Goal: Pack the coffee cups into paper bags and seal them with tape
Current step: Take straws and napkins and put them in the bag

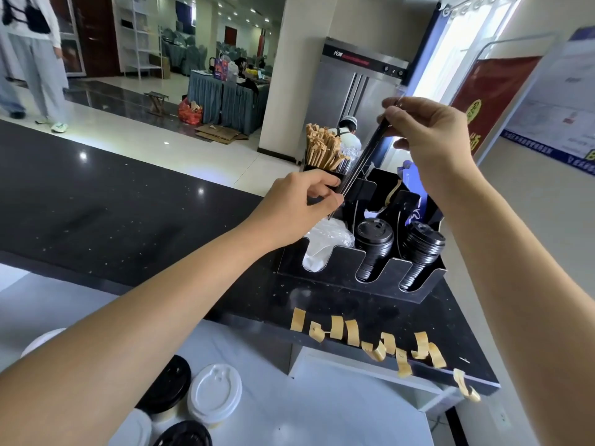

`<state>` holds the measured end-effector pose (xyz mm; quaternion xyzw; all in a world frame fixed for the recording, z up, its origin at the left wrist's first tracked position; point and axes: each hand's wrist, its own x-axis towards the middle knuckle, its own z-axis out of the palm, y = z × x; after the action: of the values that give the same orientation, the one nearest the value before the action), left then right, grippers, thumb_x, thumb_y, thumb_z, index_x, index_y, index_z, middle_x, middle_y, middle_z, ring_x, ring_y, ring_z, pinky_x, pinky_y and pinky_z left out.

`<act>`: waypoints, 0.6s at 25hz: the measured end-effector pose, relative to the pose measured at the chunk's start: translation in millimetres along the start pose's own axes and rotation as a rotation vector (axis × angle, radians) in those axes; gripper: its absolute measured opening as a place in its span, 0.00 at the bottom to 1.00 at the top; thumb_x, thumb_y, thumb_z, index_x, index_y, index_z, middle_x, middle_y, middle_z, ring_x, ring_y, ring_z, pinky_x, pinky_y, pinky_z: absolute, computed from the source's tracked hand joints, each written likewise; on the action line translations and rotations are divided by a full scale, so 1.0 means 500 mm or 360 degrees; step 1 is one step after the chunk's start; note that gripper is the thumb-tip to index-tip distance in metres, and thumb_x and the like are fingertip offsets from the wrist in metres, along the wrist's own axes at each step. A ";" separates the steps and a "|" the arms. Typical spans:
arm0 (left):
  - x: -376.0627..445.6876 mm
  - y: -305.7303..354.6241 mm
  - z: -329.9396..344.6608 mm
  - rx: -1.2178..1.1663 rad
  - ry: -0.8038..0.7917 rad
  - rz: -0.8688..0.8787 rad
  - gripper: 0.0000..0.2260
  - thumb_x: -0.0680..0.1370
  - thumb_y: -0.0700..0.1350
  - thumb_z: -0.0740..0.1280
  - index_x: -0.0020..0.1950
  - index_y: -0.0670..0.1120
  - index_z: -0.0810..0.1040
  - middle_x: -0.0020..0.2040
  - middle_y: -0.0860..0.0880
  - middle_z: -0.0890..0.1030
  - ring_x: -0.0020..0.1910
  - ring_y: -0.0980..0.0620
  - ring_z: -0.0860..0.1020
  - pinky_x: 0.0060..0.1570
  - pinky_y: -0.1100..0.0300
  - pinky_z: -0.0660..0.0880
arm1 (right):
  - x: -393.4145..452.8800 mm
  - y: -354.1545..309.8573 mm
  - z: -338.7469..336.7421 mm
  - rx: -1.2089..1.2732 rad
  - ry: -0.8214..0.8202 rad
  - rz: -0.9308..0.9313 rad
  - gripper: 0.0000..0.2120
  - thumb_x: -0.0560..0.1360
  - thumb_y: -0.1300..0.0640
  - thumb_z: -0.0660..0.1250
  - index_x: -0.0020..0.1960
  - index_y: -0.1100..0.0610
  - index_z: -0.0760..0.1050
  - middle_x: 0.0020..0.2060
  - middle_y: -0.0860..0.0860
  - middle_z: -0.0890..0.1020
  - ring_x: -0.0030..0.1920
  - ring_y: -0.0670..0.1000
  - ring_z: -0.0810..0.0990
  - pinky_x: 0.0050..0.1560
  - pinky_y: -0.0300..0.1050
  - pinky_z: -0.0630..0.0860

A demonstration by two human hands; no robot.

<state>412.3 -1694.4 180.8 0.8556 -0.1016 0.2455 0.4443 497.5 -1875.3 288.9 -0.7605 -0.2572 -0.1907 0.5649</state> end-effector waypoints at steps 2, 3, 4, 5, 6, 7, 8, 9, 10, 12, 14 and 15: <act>-0.028 0.002 0.004 -0.0108 0.0002 -0.0043 0.14 0.79 0.51 0.71 0.64 0.50 0.81 0.45 0.60 0.82 0.52 0.61 0.80 0.52 0.70 0.75 | -0.029 0.002 0.002 0.0039 -0.0050 0.0057 0.09 0.80 0.59 0.71 0.59 0.57 0.83 0.42 0.45 0.88 0.42 0.43 0.86 0.39 0.33 0.77; -0.043 0.002 0.006 -0.0158 0.0003 -0.0066 0.13 0.79 0.49 0.72 0.62 0.49 0.82 0.45 0.58 0.83 0.51 0.60 0.81 0.53 0.70 0.76 | -0.044 0.003 0.003 0.0078 -0.0072 0.0087 0.09 0.80 0.59 0.71 0.59 0.58 0.83 0.43 0.47 0.88 0.43 0.44 0.86 0.40 0.34 0.78; -0.058 0.002 0.007 -0.0204 0.0000 -0.0094 0.12 0.78 0.47 0.73 0.61 0.48 0.83 0.46 0.56 0.84 0.50 0.59 0.81 0.54 0.68 0.77 | -0.059 0.005 0.005 0.0136 -0.0093 0.0120 0.09 0.80 0.59 0.71 0.59 0.58 0.83 0.45 0.49 0.89 0.45 0.46 0.86 0.42 0.36 0.79; -0.072 0.001 0.008 -0.0247 -0.0010 -0.0127 0.11 0.78 0.46 0.74 0.60 0.47 0.84 0.46 0.54 0.85 0.49 0.57 0.82 0.55 0.64 0.79 | -0.072 0.006 0.007 0.0200 -0.0114 0.0157 0.09 0.80 0.59 0.71 0.59 0.58 0.84 0.47 0.51 0.89 0.46 0.49 0.86 0.45 0.38 0.80; -0.087 0.000 0.007 -0.0288 -0.0032 -0.0164 0.10 0.78 0.46 0.74 0.58 0.47 0.85 0.47 0.53 0.85 0.48 0.56 0.83 0.56 0.61 0.80 | -0.086 0.008 0.009 0.0255 -0.0130 0.0195 0.08 0.80 0.59 0.71 0.58 0.57 0.84 0.48 0.53 0.88 0.47 0.50 0.85 0.47 0.41 0.80; -0.103 0.001 0.007 -0.0332 -0.0060 -0.0198 0.10 0.77 0.46 0.74 0.57 0.47 0.85 0.47 0.53 0.86 0.49 0.55 0.83 0.57 0.59 0.80 | -0.100 0.009 0.011 0.0297 -0.0143 0.0234 0.08 0.79 0.59 0.71 0.58 0.57 0.84 0.49 0.54 0.88 0.47 0.50 0.84 0.48 0.42 0.80; -0.120 0.001 0.005 -0.0379 -0.0092 -0.0227 0.09 0.77 0.45 0.74 0.57 0.47 0.86 0.48 0.53 0.86 0.49 0.56 0.83 0.57 0.59 0.80 | -0.115 0.011 0.013 0.0339 -0.0149 0.0275 0.09 0.79 0.59 0.72 0.59 0.58 0.83 0.49 0.54 0.88 0.46 0.49 0.84 0.47 0.41 0.80; -0.139 0.003 0.003 -0.0435 -0.0124 -0.0251 0.08 0.77 0.45 0.74 0.56 0.47 0.86 0.47 0.54 0.86 0.49 0.57 0.83 0.57 0.60 0.80 | -0.132 0.012 0.016 0.0390 -0.0147 0.0320 0.11 0.79 0.59 0.72 0.60 0.59 0.83 0.50 0.55 0.88 0.45 0.49 0.83 0.45 0.40 0.79; -0.157 0.004 0.001 -0.0493 -0.0149 -0.0276 0.08 0.77 0.45 0.74 0.55 0.46 0.86 0.47 0.53 0.87 0.49 0.58 0.83 0.57 0.62 0.79 | -0.147 0.013 0.018 0.0442 -0.0140 0.0365 0.12 0.78 0.60 0.72 0.61 0.60 0.82 0.51 0.56 0.88 0.44 0.48 0.83 0.44 0.40 0.79; -0.195 0.010 -0.005 -0.0582 -0.0207 -0.0325 0.09 0.77 0.45 0.75 0.55 0.46 0.85 0.48 0.52 0.87 0.50 0.58 0.84 0.57 0.63 0.77 | -0.181 0.011 0.023 0.0540 -0.0138 0.0437 0.13 0.78 0.61 0.72 0.62 0.62 0.81 0.54 0.59 0.87 0.42 0.47 0.82 0.44 0.39 0.79; -0.232 0.018 -0.012 -0.0669 -0.0292 -0.0374 0.10 0.77 0.46 0.74 0.57 0.45 0.84 0.48 0.50 0.88 0.52 0.55 0.85 0.62 0.59 0.76 | -0.218 0.006 0.031 0.0613 -0.0143 0.0479 0.12 0.78 0.62 0.72 0.61 0.62 0.80 0.55 0.62 0.86 0.39 0.45 0.81 0.42 0.38 0.78; -0.249 0.023 -0.016 -0.0722 -0.0324 -0.0392 0.10 0.78 0.45 0.74 0.57 0.45 0.84 0.47 0.49 0.88 0.52 0.53 0.85 0.63 0.58 0.76 | -0.233 0.002 0.035 0.0650 -0.0143 0.0495 0.10 0.79 0.62 0.71 0.60 0.61 0.80 0.54 0.61 0.86 0.37 0.45 0.80 0.42 0.37 0.78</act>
<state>298.4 -1700.3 129.4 0.7603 -0.0935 0.0733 0.6386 405.7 -1879.5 215.4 -0.6687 -0.1953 -0.0116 0.7173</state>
